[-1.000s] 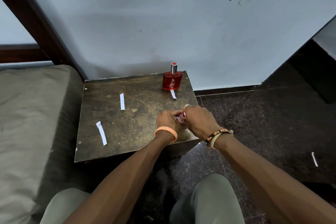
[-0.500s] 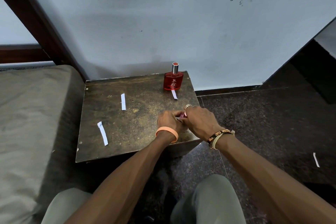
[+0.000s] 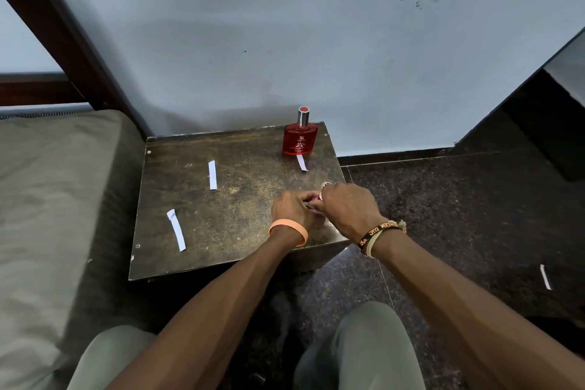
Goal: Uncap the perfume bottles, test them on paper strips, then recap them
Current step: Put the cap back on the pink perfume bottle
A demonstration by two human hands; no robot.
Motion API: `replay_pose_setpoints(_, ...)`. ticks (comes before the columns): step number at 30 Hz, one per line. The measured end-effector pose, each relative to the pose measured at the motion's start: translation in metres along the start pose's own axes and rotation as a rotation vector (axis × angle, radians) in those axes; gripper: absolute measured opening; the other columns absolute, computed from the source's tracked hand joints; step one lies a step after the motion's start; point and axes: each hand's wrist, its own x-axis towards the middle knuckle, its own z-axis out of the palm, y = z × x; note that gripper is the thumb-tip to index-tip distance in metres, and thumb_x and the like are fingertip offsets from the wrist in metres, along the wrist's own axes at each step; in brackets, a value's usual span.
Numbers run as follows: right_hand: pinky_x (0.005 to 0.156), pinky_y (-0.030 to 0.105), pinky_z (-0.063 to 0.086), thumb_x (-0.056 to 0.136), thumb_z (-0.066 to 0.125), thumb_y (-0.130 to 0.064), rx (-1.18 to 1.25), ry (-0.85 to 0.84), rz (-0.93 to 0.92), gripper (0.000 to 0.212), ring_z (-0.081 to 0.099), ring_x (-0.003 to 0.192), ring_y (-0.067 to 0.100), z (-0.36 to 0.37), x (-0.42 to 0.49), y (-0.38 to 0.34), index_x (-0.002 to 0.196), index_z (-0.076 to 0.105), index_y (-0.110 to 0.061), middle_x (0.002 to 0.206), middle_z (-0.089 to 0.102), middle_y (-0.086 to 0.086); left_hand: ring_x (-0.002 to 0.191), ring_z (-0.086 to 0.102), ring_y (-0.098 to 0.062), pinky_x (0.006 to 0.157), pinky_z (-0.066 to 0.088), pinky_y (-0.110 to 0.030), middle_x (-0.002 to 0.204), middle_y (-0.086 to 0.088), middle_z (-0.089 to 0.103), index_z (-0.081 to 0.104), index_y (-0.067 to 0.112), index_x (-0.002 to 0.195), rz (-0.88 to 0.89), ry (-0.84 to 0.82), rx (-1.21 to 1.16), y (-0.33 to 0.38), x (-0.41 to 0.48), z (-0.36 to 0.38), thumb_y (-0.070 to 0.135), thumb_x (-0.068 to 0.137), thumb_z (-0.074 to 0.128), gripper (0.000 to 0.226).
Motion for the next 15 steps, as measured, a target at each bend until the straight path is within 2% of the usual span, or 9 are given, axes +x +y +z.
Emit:
replay_pose_setpoints(2, 0.074, 0.040, 0.054, 0.100, 0.045, -0.047, 0.068, -0.013, 0.023, 0.038, 0.067, 0.094, 0.031, 0.0006, 0.0000, 0.0006, 0.111, 0.056, -0.012, 0.105, 0.068, 0.009, 0.075, 0.071, -0.014, 0.075, 0.058, -0.027, 0.081, 0.001, 0.076, 0.077, 0.026, 0.093, -0.003, -0.002, 0.015, 0.0011, -0.0010, -0.0006, 0.016, 0.068, 0.079, 0.027)
replay_pose_setpoints(5, 0.078, 0.043, 0.055, 0.100, 0.048, -0.043, 0.101, -0.013, 0.006, 0.033, 0.065, 0.097, 0.031, 0.0017, -0.0018, 0.0022, 0.112, 0.056, -0.013, 0.108, 0.066, 0.009, 0.073, 0.070, -0.015, 0.074, 0.057, -0.027, 0.082, -0.002, 0.076, 0.077, 0.025, 0.096, -0.002, 0.022, 0.016, 0.0013, 0.0003, -0.0015, 0.019, 0.075, 0.074, 0.021)
replay_pose_setpoints(11, 0.076, 0.042, 0.055, 0.098, 0.048, -0.050, 0.112, -0.010, 0.035, 0.040, 0.066, 0.092, 0.030, 0.0017, -0.0013, 0.0015, 0.106, 0.056, -0.012, 0.102, 0.067, 0.010, 0.070, 0.070, -0.012, 0.071, 0.059, -0.029, 0.078, 0.004, 0.076, 0.077, 0.027, 0.092, -0.007, 0.008, 0.019, 0.0012, -0.0015, -0.0006, 0.020, 0.068, 0.080, 0.025)
replay_pose_setpoints(15, 0.080, 0.044, 0.053, 0.099, 0.052, -0.039, 0.205, -0.044, 0.017, 0.029, 0.064, 0.096, 0.030, -0.0047, -0.0006, 0.0037, 0.107, 0.056, -0.012, 0.106, 0.065, 0.010, 0.072, 0.069, -0.013, 0.069, 0.053, -0.019, 0.083, -0.001, 0.076, 0.077, 0.022, 0.097, 0.011, 0.006, 0.038, 0.0014, -0.0001, -0.0027, 0.018, 0.071, 0.078, 0.027)
